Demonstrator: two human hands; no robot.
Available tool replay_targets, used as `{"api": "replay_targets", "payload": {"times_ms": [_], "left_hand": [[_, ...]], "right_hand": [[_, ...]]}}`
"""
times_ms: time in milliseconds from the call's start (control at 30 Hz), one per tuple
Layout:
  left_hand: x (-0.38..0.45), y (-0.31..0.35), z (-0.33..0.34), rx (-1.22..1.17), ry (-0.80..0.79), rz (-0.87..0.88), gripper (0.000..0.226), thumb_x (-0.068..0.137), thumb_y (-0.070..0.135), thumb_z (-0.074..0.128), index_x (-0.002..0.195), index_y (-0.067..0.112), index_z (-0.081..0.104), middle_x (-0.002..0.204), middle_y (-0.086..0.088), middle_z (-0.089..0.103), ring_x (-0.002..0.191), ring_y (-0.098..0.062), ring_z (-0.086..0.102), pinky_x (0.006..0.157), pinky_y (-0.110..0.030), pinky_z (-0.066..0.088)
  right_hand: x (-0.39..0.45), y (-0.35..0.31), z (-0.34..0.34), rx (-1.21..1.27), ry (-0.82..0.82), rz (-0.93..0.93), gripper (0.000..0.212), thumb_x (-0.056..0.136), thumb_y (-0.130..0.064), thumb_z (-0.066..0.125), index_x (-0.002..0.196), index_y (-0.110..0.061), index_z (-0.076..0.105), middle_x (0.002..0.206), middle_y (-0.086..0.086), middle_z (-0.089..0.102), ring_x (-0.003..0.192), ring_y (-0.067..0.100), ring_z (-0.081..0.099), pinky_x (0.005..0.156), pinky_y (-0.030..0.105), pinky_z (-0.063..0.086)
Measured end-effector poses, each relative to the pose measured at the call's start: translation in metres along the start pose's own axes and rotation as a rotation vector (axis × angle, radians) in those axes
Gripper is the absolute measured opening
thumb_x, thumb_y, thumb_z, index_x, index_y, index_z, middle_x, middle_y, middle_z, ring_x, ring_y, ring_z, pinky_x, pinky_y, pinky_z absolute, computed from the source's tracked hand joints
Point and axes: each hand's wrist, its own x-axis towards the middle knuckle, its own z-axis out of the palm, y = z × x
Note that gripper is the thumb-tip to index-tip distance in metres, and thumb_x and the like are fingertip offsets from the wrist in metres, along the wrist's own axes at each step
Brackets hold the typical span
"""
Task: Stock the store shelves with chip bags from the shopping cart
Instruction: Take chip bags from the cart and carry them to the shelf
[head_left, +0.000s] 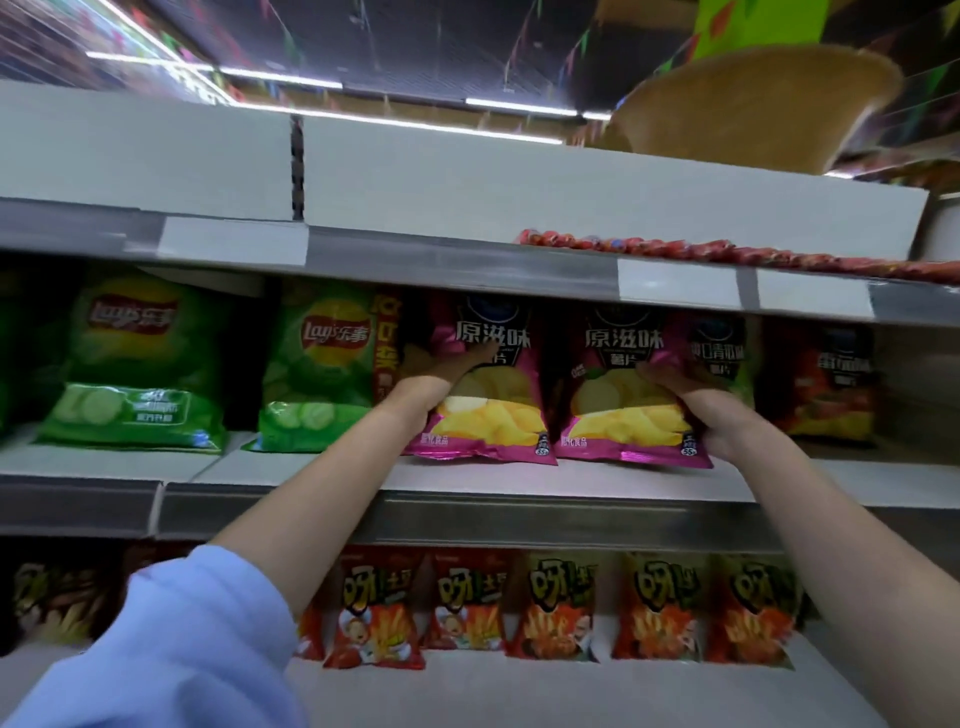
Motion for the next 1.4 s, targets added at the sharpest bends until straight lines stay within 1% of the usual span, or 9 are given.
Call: {"api": "replay_targets", "payload": {"times_ms": [67, 167, 400, 600, 833, 1067, 1167, 1233, 1400], "left_hand": [[0.0, -0.002, 0.002, 0.027, 0.062, 0.02, 0.084, 0.077, 0.041, 0.075, 0.14, -0.002, 0.039, 0.144, -0.017, 0.044, 0.125, -0.03, 0.047, 0.11, -0.036, 0.035], [-0.003, 0.0, 0.006, 0.097, 0.05, 0.132, 0.143, 0.037, 0.072, 0.08, 0.151, 0.008, 0.022, 0.153, -0.008, 0.033, 0.139, -0.029, 0.033, 0.116, -0.043, 0.027], [0.009, -0.007, 0.01, 0.2, 0.134, 0.238, 0.114, 0.066, 0.067, 0.071, 0.152, 0.014, 0.019, 0.155, -0.007, 0.03, 0.142, -0.029, 0.028, 0.117, -0.043, 0.024], [0.006, -0.013, 0.01, 0.54, 0.238, 0.178, 0.059, 0.097, 0.035, 0.053, 0.142, 0.002, 0.035, 0.137, -0.016, 0.05, 0.125, -0.034, 0.048, 0.101, -0.038, 0.039], [-0.002, -0.015, 0.011, 0.773, 0.205, 0.19, 0.052, 0.103, 0.028, 0.038, 0.134, -0.013, 0.041, 0.139, -0.028, 0.045, 0.13, -0.036, 0.042, 0.101, -0.035, 0.035], [-0.006, -0.014, 0.013, 0.817, 0.311, 0.785, 0.063, 0.096, 0.03, 0.054, 0.146, 0.001, 0.03, 0.152, -0.018, 0.026, 0.141, -0.031, 0.026, 0.115, -0.033, 0.022], [-0.021, -0.009, 0.015, 0.861, 0.282, 0.773, 0.063, 0.096, 0.027, 0.053, 0.149, 0.01, 0.024, 0.156, -0.009, 0.02, 0.137, -0.028, 0.033, 0.109, -0.037, 0.035], [-0.033, -0.007, 0.015, 0.935, 0.302, 0.715, 0.063, 0.096, 0.029, 0.051, 0.15, 0.012, 0.022, 0.156, -0.006, 0.016, 0.13, -0.031, 0.042, 0.101, -0.038, 0.04], [-0.068, -0.014, 0.001, 0.992, 0.362, 0.61, 0.055, 0.097, 0.039, 0.049, 0.138, 0.004, 0.039, 0.138, -0.021, 0.032, 0.124, -0.038, 0.041, 0.105, -0.044, 0.035]], "right_hand": [[0.005, 0.004, -0.003, 0.037, -0.019, -0.028, 0.118, 0.035, -0.045, 0.093, 0.141, -0.023, 0.046, 0.126, 0.007, 0.065, 0.105, 0.021, 0.066, 0.092, 0.035, 0.052], [0.017, 0.016, -0.006, 0.09, -0.037, -0.068, 0.125, 0.018, -0.053, 0.094, 0.133, -0.02, 0.056, 0.118, 0.007, 0.069, 0.105, 0.025, 0.067, 0.1, 0.042, 0.05], [0.018, 0.021, -0.005, 0.101, -0.033, -0.134, 0.05, 0.072, -0.027, 0.08, 0.118, -0.022, 0.062, 0.118, 0.007, 0.068, 0.105, 0.023, 0.065, 0.096, 0.035, 0.05], [0.018, 0.028, -0.009, 0.012, 0.049, -0.104, 0.105, 0.038, -0.058, 0.084, 0.135, -0.029, 0.052, 0.127, -0.001, 0.062, 0.112, 0.022, 0.061, 0.103, 0.041, 0.046], [0.019, 0.033, -0.007, -0.12, 0.049, -0.103, 0.079, 0.067, -0.051, 0.078, 0.137, -0.031, 0.048, 0.136, 0.002, 0.056, 0.119, 0.025, 0.055, 0.107, 0.042, 0.042], [0.007, 0.026, -0.002, -0.439, 0.246, -0.202, 0.098, 0.063, -0.064, 0.071, 0.145, -0.024, 0.035, 0.141, 0.011, 0.046, 0.122, 0.035, 0.049, 0.101, 0.036, 0.041], [-0.005, 0.019, 0.004, -0.47, 0.318, -0.212, 0.077, 0.06, -0.07, 0.061, 0.105, -0.007, 0.063, 0.11, 0.015, 0.06, 0.108, 0.034, 0.052, 0.098, 0.04, 0.039], [-0.019, 0.013, 0.015, -0.499, 0.328, -0.274, 0.051, 0.078, -0.055, 0.064, 0.073, -0.004, 0.058, 0.09, 0.017, 0.06, 0.102, 0.036, 0.053, 0.098, 0.045, 0.039], [-0.06, 0.005, 0.057, -0.516, 0.195, -0.433, 0.053, 0.094, -0.039, 0.056, 0.122, 0.005, 0.047, 0.127, 0.021, 0.042, 0.121, 0.034, 0.04, 0.1, 0.037, 0.033]]}}
